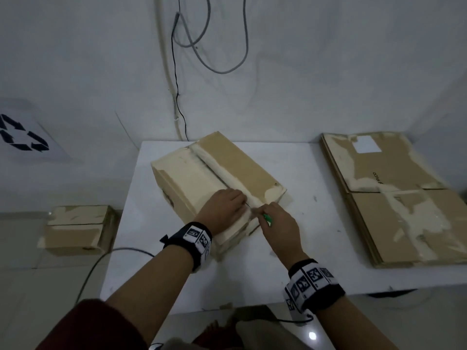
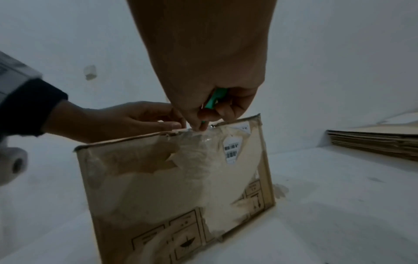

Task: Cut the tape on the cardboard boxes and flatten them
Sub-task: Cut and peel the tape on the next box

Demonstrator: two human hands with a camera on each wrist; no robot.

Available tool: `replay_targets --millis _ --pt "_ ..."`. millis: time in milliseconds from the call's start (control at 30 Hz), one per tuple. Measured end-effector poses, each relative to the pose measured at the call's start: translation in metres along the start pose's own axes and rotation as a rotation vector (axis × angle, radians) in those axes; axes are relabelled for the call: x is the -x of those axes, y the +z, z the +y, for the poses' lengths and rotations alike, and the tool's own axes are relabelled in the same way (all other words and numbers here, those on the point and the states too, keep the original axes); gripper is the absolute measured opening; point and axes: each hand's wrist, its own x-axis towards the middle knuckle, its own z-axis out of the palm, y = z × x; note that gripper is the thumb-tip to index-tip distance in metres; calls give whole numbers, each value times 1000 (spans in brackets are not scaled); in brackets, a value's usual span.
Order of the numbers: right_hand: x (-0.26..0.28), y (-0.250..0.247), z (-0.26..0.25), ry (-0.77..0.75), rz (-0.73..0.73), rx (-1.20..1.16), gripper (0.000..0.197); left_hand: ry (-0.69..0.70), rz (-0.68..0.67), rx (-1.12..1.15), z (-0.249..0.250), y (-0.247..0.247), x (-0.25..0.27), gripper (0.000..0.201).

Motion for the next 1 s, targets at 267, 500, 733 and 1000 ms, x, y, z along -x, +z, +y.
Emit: replay_targets --millis 267,500,733,1000 --pt "-51 -14 7 39 -60 158 14 -91 -8 -61 2 5 -25 47" --pt "-49 -17 18 -106 29 142 15 -114 87 -62 -2 17 -29 38" --pt "-29 -19 42 -15 135 -204 9 -109 110 -15 -4 17 -29 30" --pt "-38 5 34 198 101 -482 5 -120 130 48 -3 16 -28 27"
